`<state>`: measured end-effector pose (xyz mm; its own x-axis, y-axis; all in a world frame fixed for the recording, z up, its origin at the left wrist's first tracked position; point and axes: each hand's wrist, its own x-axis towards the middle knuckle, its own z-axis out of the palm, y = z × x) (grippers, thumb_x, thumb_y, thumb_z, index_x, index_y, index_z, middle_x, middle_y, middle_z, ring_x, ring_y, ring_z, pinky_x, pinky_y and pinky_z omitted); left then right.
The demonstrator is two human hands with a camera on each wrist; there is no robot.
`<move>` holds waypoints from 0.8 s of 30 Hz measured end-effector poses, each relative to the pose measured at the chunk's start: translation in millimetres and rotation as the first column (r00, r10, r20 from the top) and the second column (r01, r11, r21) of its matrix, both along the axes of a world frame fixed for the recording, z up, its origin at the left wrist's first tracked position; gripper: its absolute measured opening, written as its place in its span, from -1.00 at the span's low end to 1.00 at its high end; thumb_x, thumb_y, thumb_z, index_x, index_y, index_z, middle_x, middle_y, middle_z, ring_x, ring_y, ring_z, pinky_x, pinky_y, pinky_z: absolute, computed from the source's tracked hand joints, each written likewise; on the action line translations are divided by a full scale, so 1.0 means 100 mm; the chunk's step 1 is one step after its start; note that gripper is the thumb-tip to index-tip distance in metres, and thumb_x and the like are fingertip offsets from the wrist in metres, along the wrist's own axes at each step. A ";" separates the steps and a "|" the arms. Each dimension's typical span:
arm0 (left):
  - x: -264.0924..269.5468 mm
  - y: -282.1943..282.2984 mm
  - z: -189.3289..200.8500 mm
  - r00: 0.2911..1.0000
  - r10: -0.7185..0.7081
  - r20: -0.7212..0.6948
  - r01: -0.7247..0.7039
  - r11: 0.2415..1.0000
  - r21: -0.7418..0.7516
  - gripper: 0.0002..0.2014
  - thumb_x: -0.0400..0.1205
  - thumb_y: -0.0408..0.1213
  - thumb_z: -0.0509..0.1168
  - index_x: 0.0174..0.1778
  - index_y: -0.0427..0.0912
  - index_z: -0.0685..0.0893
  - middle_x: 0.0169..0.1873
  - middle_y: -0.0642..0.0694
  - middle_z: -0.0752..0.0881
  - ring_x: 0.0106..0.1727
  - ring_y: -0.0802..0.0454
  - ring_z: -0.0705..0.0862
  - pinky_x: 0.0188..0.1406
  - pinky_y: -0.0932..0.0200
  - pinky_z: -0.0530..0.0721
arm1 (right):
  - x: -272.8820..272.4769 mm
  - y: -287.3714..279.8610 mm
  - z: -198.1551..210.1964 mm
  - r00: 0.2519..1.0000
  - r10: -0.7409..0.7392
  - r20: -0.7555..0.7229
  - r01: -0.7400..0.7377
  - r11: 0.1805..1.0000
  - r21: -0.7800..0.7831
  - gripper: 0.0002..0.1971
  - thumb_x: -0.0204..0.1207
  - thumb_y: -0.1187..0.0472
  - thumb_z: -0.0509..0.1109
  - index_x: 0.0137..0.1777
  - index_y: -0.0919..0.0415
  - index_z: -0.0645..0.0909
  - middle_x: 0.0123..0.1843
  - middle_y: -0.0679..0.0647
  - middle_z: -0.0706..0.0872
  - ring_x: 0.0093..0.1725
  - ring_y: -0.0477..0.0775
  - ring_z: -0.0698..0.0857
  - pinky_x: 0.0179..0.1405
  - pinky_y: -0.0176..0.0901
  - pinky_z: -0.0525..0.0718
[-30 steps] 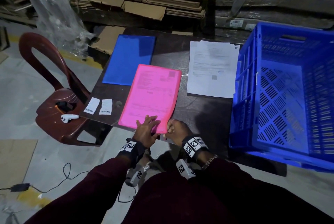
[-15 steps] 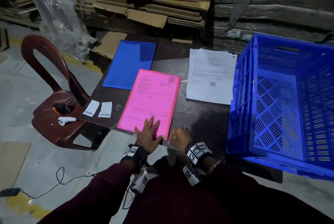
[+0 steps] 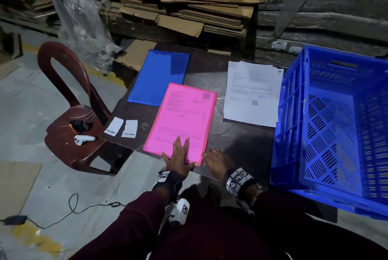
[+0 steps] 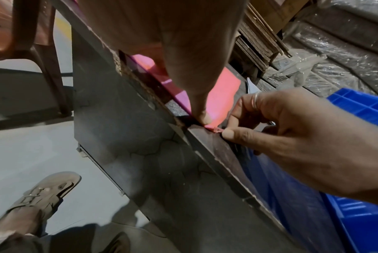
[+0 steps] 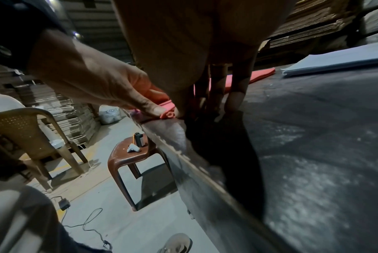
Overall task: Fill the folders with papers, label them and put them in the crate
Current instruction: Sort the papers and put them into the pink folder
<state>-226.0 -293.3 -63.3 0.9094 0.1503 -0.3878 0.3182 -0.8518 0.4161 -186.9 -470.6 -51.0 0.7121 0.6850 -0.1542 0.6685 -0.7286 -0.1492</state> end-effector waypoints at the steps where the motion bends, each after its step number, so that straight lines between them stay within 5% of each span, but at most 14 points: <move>1: 0.00 0.00 0.00 1.000 -0.002 -0.007 0.002 1.000 0.008 0.07 0.44 0.11 0.50 0.69 0.27 -0.13 0.70 -0.05 -0.27 0.72 -0.05 -0.21 0.46 -0.59 -0.31 | 0.02 -0.01 0.00 0.999 0.025 0.031 -0.026 1.000 0.003 -0.77 0.20 0.23 0.64 -0.16 0.12 0.71 -0.25 0.04 0.75 -0.26 0.09 0.75 -0.32 -0.16 0.69; 9: 0.01 -0.03 0.02 1.000 -0.014 -0.028 0.014 1.000 -0.002 0.03 0.45 0.25 0.41 0.69 0.28 -0.14 0.68 -0.02 -0.32 0.70 -0.01 -0.25 0.42 -0.66 -0.27 | 0.32 -0.09 0.00 0.997 0.056 0.050 -0.055 0.998 -0.025 -0.61 0.14 0.13 0.70 -0.05 0.19 0.72 -0.17 0.12 0.78 -0.17 0.21 0.76 -0.19 0.06 0.71; 13: 0.03 -0.02 0.04 0.999 -0.003 -0.041 0.003 1.000 -0.002 0.05 0.45 0.16 0.47 0.69 0.29 -0.13 0.70 -0.04 -0.28 0.72 -0.04 -0.22 0.46 -0.66 -0.25 | 0.46 -0.11 0.11 0.994 -0.001 0.108 -0.003 0.999 0.036 -0.68 0.13 0.12 0.75 -0.22 0.19 0.72 -0.30 0.11 0.78 -0.35 0.17 0.76 -0.31 -0.05 0.69; 17: 0.03 -0.04 0.08 0.999 0.001 -0.054 0.000 1.000 0.026 0.05 0.45 0.14 0.48 0.68 0.30 -0.12 0.71 -0.03 -0.27 0.73 -0.02 -0.20 0.46 -0.66 -0.23 | 0.52 -0.11 0.07 0.992 -0.030 0.122 0.035 0.999 -0.039 -0.61 0.04 0.12 0.78 -0.18 0.16 0.72 -0.28 0.10 0.79 -0.32 0.18 0.76 -0.27 0.00 0.69; 24: 0.08 -0.07 0.23 0.990 -0.052 -0.134 0.075 0.981 0.179 0.03 0.45 0.33 0.38 0.69 0.26 -0.13 0.72 -0.10 -0.20 0.73 -0.04 -0.11 0.43 -0.72 -0.10 | 0.66 -0.16 0.11 0.990 -0.071 0.124 0.067 0.997 0.040 -0.79 0.32 0.21 0.63 -0.17 0.23 0.65 -0.22 0.18 0.75 -0.24 0.28 0.74 -0.18 0.15 0.70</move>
<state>-218.3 -300.0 -40.5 0.8640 0.1731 -0.4729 0.3017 -0.9298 0.2109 -120.8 -486.4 -40.3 0.7699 0.6371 -0.0371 0.6320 -0.7692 -0.0943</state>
